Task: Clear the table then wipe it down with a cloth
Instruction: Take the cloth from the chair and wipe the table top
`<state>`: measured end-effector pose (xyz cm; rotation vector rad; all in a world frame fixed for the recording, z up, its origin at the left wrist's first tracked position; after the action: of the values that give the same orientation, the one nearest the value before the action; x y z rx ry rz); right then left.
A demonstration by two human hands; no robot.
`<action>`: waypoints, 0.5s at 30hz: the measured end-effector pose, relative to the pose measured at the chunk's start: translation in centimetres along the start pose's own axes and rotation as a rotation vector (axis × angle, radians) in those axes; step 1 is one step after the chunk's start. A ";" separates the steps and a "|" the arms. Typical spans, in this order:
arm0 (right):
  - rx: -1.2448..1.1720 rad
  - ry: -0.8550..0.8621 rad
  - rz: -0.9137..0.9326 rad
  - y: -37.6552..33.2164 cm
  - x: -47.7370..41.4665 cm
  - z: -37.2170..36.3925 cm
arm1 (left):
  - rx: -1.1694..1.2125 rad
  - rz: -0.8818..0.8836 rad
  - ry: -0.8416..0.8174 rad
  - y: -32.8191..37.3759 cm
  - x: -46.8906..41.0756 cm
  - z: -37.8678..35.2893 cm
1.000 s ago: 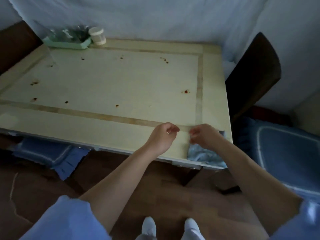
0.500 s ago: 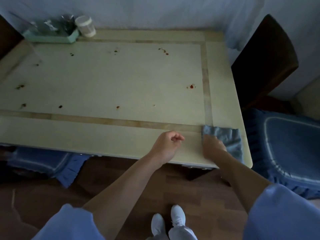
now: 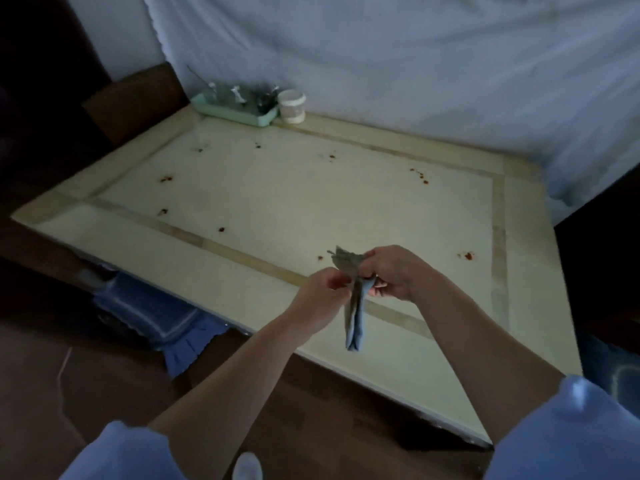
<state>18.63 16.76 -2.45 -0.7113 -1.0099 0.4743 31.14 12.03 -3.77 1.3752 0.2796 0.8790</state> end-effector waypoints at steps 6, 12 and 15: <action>0.053 -0.073 0.115 -12.0 -3.2 -11.8 | 0.108 -0.041 0.101 -0.6 -1.5 14.7; 0.068 -0.054 0.198 -21.6 -6.7 -22.6 | -0.047 -0.104 0.161 0.3 -4.0 27.8; -0.015 -0.113 0.236 -25.3 -8.2 -25.8 | -0.096 -0.104 0.266 0.1 -6.0 33.7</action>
<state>38.67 -14.03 2.27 -0.8286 -1.0411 0.7190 48.90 -16.72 1.94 1.1448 0.5027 0.9766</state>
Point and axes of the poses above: each hand's wrist, its own x-axis away from the middle knuckle, its own z-axis out of the back of the hand, y = z × x, the point moved 4 cm from there along -x, towards the middle knuckle, and after that the axes turned 11 degrees about x, right-handed, at the moved point
